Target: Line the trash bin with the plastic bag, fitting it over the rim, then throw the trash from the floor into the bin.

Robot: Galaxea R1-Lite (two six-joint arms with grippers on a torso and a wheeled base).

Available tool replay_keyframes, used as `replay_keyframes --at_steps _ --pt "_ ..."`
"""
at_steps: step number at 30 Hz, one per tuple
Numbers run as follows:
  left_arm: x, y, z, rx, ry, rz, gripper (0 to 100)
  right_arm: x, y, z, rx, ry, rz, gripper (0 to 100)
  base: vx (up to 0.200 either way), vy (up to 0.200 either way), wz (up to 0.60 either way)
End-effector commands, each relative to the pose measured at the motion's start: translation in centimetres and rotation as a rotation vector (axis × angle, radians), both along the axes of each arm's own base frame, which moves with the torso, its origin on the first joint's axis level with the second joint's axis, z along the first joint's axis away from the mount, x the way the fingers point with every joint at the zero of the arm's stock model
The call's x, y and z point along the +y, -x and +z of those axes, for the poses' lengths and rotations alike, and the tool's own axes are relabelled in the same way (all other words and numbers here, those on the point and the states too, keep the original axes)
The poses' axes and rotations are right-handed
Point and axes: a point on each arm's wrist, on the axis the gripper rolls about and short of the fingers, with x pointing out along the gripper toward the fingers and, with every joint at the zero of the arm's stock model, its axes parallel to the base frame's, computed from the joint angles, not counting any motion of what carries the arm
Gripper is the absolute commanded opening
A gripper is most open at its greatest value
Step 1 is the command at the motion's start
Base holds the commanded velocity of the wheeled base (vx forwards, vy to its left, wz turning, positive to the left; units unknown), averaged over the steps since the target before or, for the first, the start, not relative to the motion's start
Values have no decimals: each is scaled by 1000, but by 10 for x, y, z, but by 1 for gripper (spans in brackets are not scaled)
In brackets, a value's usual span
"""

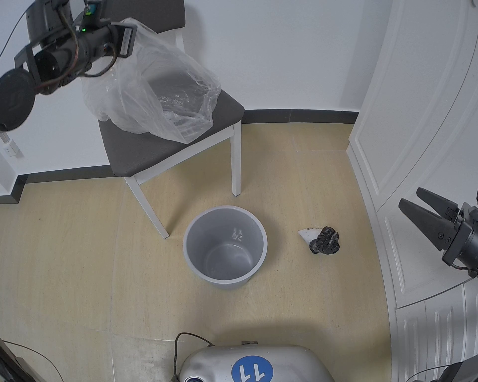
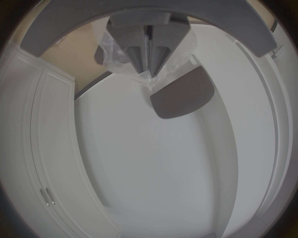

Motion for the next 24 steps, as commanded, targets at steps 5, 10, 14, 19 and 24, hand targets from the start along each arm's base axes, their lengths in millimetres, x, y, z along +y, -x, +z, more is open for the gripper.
replay_keyframes --at_steps 5,10,14,19,24 --pt "-61 41 31 -2 8 -123 0 13 -13 -17 60 12 31 100 0 0 0" --pt "-74 49 31 -2 3 -133 0 16 -18 -20 97 -1 34 100 0 0 0" --pt "-84 62 34 -9 14 -179 0 17 -18 -21 100 0 37 100 0 0 0" --pt "-102 82 35 7 48 -184 0 19 -22 -21 112 -4 35 100 0 0 0" --pt "-113 92 36 -3 70 -207 0 19 -25 -17 116 -33 11 100 0 0 0"
